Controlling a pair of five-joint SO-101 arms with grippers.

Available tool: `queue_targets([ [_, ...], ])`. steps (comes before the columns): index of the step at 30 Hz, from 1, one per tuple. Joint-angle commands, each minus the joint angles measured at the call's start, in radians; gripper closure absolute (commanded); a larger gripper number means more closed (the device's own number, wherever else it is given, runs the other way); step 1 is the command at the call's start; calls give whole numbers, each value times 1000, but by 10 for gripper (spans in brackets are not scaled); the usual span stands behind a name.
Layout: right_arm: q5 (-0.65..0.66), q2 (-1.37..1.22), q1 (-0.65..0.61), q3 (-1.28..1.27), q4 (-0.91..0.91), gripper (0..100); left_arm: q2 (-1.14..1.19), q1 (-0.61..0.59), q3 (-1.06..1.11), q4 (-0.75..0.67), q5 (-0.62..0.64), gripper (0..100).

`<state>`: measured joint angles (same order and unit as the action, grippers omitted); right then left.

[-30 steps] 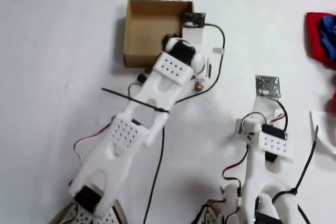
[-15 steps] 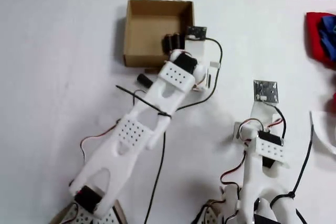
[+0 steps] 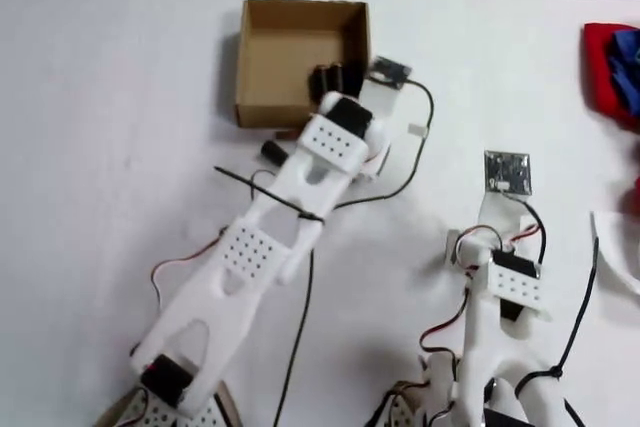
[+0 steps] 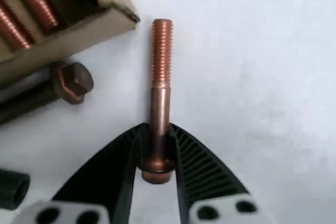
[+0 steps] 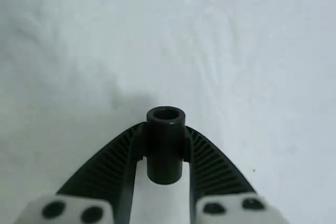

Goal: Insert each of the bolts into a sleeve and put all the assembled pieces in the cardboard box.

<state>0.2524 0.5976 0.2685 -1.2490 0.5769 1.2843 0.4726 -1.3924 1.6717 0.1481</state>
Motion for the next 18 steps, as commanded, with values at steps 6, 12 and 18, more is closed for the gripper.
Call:
queue_targets([
  [6, 2, 30, 8, 5, -18, 974, -46, -52, 16, 120, -407, 976],
  [12, 2, 30, 8, 5, -18, 974, -319, -100, 343, 120, -589, 976],
  [18, 2, 27, 8, 5, -31, 974, -700, -100, 934, 115, -1013, 976],
])
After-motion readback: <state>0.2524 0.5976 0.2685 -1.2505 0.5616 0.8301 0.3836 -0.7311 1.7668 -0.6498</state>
